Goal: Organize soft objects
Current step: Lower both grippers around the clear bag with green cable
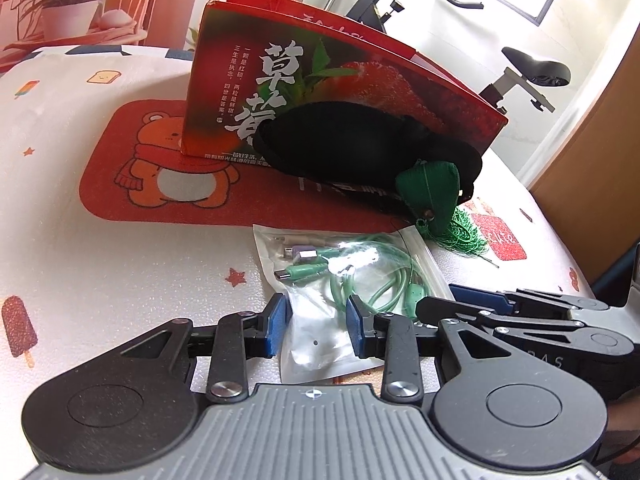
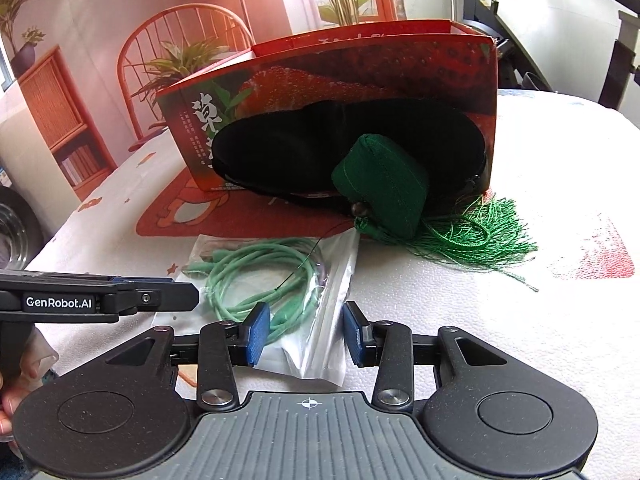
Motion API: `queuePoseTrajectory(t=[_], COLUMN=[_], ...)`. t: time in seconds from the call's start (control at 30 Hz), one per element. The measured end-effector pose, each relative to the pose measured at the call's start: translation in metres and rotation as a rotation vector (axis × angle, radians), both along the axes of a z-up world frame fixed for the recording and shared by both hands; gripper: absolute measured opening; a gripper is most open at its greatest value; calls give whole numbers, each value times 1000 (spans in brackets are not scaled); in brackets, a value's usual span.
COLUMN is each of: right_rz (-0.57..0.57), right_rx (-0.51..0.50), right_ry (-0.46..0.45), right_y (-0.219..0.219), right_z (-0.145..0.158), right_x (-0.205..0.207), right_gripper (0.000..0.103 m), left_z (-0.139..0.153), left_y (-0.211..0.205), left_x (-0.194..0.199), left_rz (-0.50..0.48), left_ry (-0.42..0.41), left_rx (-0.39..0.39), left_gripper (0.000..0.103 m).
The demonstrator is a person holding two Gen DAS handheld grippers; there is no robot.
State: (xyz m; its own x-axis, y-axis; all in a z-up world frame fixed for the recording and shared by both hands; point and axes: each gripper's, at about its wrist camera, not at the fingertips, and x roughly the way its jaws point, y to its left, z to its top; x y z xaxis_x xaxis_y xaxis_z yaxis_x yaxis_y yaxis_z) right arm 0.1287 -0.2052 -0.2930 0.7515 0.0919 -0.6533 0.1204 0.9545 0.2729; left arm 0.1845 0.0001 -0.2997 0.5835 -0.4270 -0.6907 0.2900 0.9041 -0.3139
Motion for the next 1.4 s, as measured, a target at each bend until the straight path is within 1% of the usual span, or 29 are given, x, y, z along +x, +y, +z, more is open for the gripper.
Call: queuePoseTrajectory(t=[0.13,0.2,0.33,0.43,0.57,0.73,0.93,1.03,1.1,1.4], right_rz=[-13,-12,2,9,9,-9,-9,-18,-22,-41], right_rx=[-11,7,-5,-14,-18,17,62,81,78,81], right_ry=[8,16,23,27,29,16,-20,-20,-23,-40], right_y=[-5,-8,-6,-2,1,0,1,-1,0,1], right_z=[1,0,1,1,2,0,-3,-2,-1,2], right_x=[4,6,14,19,21,16,5,4,2,-6], right_gripper=[40,40,41,41,41,40,40,39,36,33], left_z=[2,2,2,1,0,-1,-2,-1,1,4], left_y=[2,3,0,-5,-3,-2,7,6,5,6], left_x=[2,7,12,10,9,5,0,-1,-2,-5], left_rz=[34,41,35,21,33,41,71,68,65,48], left_ry=[-25,-28,-34,-33,-25,-17,13,13,8,-9], left_rx=[45,52,64,51,26,3,-62,-60,-60,-66], left_gripper=[35,35,35,35,35,35,34,34,34,34])
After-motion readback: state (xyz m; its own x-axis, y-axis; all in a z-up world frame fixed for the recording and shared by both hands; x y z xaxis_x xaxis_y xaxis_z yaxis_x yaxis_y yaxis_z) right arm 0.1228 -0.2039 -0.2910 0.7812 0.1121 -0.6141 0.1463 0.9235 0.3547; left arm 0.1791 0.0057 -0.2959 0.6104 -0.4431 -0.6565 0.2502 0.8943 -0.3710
